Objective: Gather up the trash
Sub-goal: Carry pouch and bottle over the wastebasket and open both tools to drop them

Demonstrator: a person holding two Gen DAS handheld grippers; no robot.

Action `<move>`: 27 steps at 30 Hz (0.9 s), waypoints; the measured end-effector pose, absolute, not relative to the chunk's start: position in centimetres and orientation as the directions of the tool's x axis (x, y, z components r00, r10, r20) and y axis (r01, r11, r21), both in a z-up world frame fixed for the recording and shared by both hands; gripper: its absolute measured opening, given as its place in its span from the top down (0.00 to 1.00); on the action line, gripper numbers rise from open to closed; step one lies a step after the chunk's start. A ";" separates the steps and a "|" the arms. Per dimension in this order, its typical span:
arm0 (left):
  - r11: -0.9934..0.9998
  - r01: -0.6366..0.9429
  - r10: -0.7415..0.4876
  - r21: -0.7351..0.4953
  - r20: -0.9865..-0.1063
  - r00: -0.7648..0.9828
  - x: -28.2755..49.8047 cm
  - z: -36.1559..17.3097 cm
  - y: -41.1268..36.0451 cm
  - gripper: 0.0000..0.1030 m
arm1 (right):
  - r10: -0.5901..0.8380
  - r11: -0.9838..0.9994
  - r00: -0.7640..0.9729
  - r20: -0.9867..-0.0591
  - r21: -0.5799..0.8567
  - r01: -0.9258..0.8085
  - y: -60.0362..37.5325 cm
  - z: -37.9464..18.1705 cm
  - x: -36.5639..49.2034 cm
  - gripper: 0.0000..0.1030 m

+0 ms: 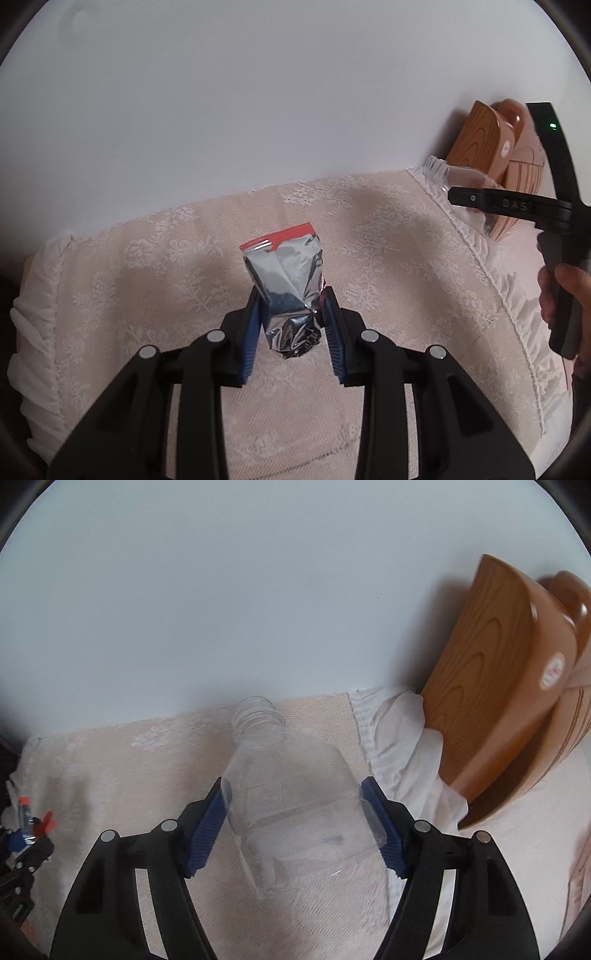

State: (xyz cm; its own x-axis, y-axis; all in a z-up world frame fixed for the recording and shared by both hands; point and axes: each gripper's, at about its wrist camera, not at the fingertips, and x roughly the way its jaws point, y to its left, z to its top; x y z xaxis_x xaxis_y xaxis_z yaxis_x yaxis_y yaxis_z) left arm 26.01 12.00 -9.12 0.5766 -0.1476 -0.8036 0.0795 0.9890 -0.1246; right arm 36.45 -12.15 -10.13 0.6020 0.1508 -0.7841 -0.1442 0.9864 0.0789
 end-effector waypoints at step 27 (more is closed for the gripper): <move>0.713 0.687 -0.413 -0.141 -0.876 0.250 -5.5 -7.7 -13.0 0.69 | 0.065 0.922 0.583 -0.810 0.273 0.276 -26.5 -11.3 -12.3 0.29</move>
State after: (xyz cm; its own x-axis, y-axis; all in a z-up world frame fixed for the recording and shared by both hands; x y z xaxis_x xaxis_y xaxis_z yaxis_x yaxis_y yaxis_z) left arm -5.46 -12.97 -7.67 0.2496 -0.4132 -0.8758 0.6868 0.7131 -0.1408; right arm -12.29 -26.53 -11.29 0.5826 0.0655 -0.8101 0.2762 0.9215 0.2731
